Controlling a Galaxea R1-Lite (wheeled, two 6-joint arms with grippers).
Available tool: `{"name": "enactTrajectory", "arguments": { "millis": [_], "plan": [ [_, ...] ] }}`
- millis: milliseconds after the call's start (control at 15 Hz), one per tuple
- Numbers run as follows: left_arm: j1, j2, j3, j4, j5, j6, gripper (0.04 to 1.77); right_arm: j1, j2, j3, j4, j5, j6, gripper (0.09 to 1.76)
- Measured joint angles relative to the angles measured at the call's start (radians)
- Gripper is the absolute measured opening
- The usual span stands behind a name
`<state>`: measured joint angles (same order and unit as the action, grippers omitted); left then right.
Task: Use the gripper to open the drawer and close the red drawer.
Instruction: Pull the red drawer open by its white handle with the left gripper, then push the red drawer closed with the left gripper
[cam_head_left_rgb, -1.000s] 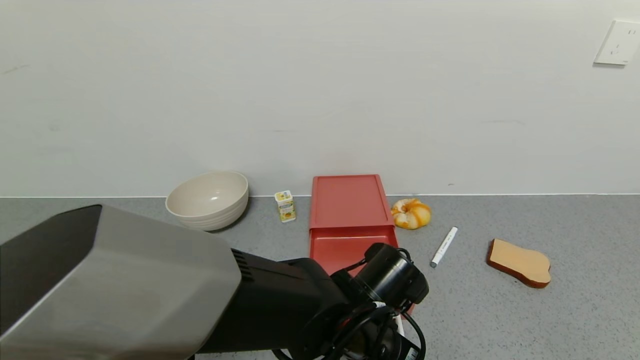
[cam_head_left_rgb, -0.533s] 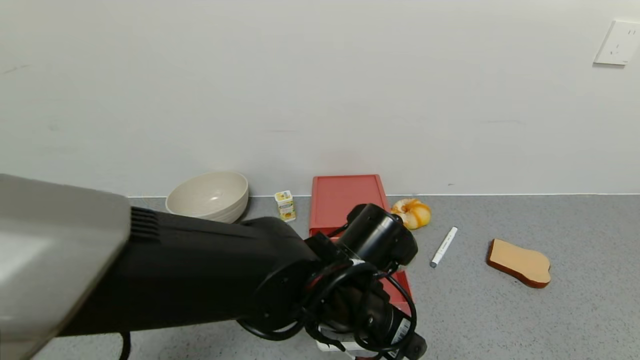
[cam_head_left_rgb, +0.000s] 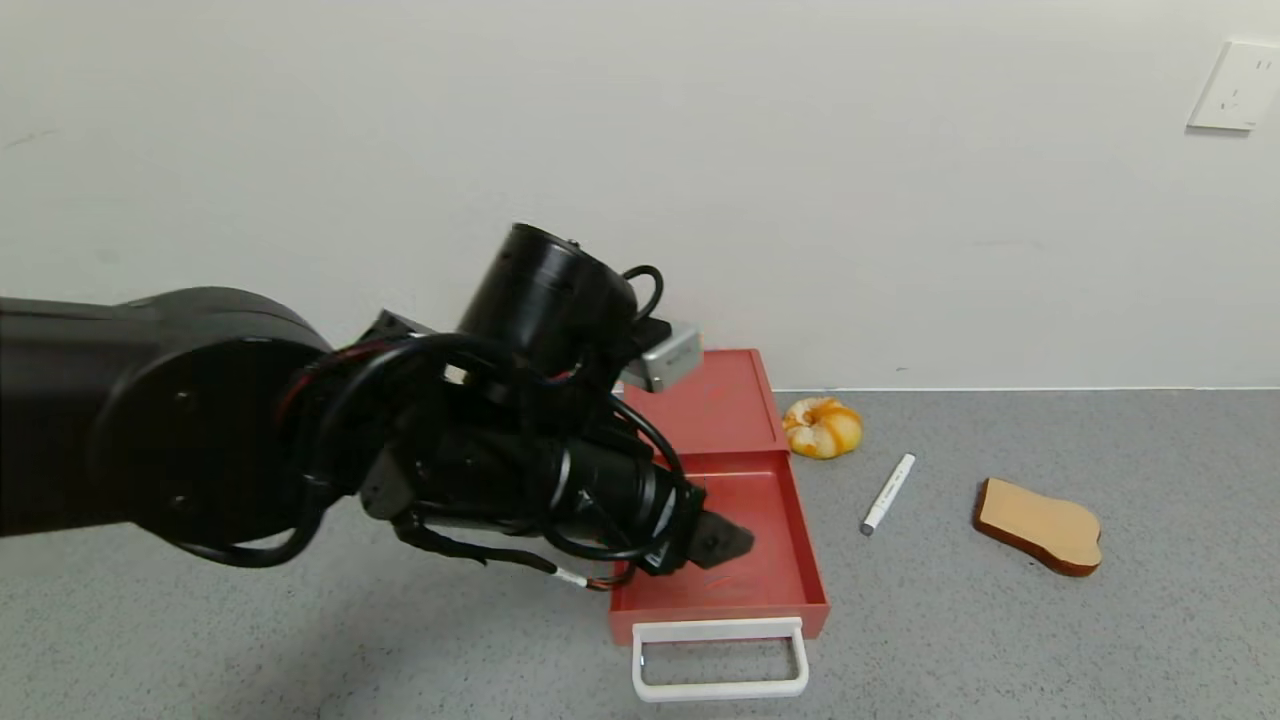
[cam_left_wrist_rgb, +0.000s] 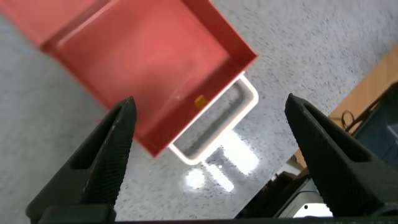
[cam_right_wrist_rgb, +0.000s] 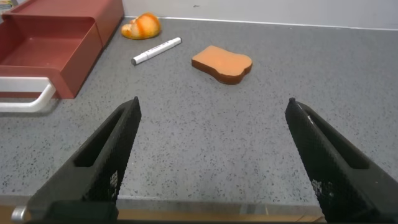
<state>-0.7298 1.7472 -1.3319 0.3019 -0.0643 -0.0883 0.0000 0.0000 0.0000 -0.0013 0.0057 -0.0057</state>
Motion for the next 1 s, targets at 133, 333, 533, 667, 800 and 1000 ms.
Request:
{"name": "enactTrajectory", "arguments": {
  "millis": [133, 333, 533, 667, 800, 1000],
  "plan": [
    [0.046, -0.045, 0.046, -0.007, -0.003, -0.001, 1.72, 0.000, 0.000, 0.000, 0.000, 0.000, 0.000, 1.71],
    [0.110, -0.089, 0.121, -0.092, -0.009, -0.008, 1.72, 0.000, 0.000, 0.000, 0.000, 0.000, 0.000, 1.71],
    [0.150, -0.108, 0.164, -0.131, -0.007, -0.012, 1.72, 0.000, 0.000, 0.000, 0.000, 0.000, 0.000, 1.71],
    [0.168, -0.113, 0.170, -0.132, -0.008, -0.015, 1.72, 0.000, 0.000, 0.000, 0.000, 0.000, 0.000, 1.71],
    [0.181, -0.117, 0.172, -0.132, -0.009, -0.017, 1.72, 0.000, 0.000, 0.000, 0.000, 0.000, 0.000, 1.71],
    [0.185, -0.119, 0.173, -0.131, -0.011, -0.017, 1.72, 0.000, 0.000, 0.000, 0.000, 0.000, 0.000, 1.71]
  ]
}}
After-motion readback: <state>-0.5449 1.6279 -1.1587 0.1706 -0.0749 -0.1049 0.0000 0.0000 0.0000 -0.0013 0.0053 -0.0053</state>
